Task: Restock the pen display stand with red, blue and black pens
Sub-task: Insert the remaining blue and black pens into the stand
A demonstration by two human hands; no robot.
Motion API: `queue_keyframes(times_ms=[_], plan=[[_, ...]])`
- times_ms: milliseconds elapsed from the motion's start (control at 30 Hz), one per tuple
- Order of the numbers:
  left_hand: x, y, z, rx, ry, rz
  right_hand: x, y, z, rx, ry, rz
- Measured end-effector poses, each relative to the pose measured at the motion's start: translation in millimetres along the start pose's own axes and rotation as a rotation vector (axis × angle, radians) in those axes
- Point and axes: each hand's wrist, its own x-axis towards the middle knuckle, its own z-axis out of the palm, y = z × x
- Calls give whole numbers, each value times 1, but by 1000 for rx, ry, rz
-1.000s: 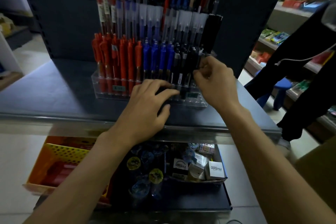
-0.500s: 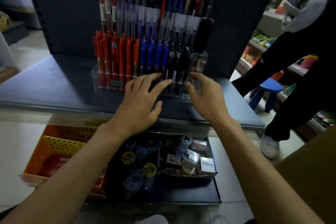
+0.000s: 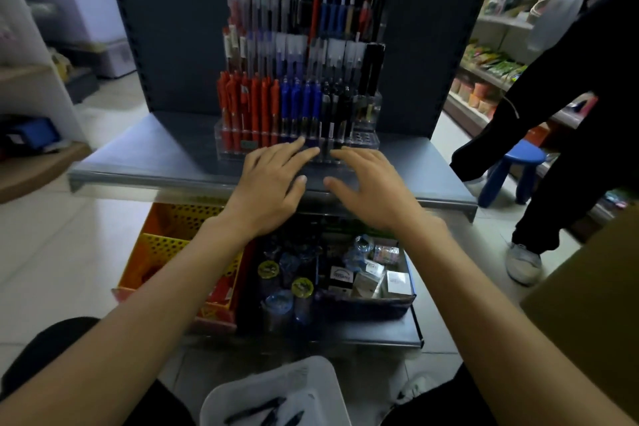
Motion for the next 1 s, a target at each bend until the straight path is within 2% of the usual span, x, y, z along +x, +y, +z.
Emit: queue_keyframes(times_ms=[167, 433, 767, 1000], plan=[[-40, -1, -20, 138, -103, -35, -26, -22, 5, 33, -108, -38], [-115, -7, -31, 113, -292, -66, -72, -46, 48, 70, -290, -41], [-178, -5, 24, 109, -580, -93, -125, -41, 120, 62, -516, 68], [-217, -17, 87, -65, -826, -186, -154, -27, 184, 108, -716, 131]])
